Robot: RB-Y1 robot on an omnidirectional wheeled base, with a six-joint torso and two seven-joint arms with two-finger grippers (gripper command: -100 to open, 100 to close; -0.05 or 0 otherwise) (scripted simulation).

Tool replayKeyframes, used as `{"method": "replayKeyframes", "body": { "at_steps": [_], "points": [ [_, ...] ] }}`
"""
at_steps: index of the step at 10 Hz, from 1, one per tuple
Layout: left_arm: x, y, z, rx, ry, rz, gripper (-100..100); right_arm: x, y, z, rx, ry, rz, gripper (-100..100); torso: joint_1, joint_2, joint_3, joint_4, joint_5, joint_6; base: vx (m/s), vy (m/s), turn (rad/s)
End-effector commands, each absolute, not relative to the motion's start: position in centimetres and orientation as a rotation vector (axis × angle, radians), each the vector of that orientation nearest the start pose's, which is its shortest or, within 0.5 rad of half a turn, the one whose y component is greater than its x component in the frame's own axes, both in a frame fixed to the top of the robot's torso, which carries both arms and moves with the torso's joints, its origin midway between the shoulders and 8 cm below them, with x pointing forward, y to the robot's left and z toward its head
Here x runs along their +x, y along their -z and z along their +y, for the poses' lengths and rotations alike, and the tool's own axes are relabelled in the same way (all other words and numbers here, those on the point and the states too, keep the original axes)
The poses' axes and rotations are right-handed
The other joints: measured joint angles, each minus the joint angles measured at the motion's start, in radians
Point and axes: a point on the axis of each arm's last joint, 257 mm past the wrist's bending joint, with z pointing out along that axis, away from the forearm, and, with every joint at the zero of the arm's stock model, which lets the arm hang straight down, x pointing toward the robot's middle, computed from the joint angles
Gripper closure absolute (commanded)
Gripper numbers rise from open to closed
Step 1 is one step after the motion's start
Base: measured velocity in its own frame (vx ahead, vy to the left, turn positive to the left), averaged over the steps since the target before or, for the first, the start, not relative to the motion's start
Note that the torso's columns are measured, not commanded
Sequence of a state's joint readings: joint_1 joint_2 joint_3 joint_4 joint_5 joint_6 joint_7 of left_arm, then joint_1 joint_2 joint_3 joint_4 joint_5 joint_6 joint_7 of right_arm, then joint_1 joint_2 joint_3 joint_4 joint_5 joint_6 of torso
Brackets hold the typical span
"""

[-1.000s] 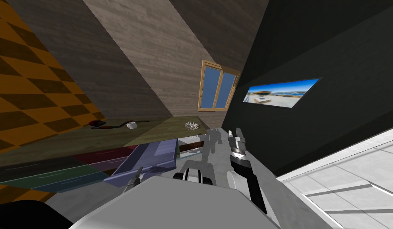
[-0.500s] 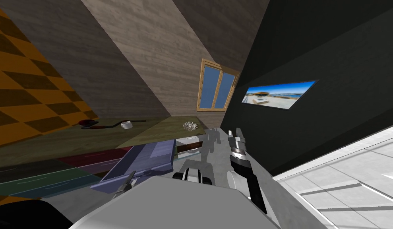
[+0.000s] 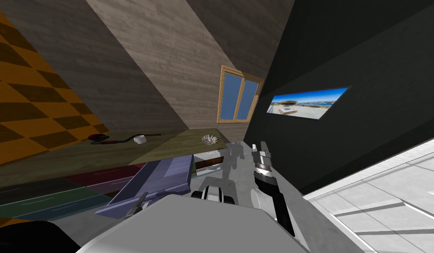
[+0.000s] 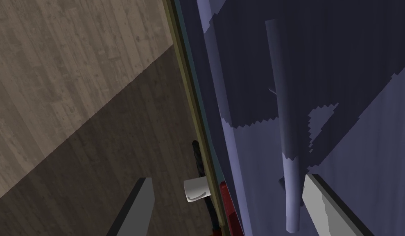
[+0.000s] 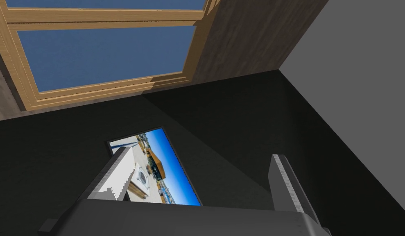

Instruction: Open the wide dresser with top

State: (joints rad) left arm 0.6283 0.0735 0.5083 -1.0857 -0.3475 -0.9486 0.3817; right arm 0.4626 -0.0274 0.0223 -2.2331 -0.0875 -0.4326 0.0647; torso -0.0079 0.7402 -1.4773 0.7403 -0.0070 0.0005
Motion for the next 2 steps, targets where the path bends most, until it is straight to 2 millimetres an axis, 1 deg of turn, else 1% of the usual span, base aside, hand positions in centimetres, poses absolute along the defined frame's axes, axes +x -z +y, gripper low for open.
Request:
{"method": "replayKeyframes", "body": {
  "at_steps": [1,2],
  "points": [
    [15.02,40.91,47.4,-1.364,0.745,1.137,0,36.72,-0.21,-27.82,0.736,-1.315,0.659,0,0.002,-0.001,0.0,-0.001,0.002,0.0,0.0,0.0,0.0],
    [14.92,41.05,47.37,-1.368,0.743,1.138,0,36.72,-0.21,-27.82,0.736,-1.315,0.659,0,0.003,-0.001,0.0,-0.001,0.003,0.0,0.0,0.0,0.0]
  ]
}}
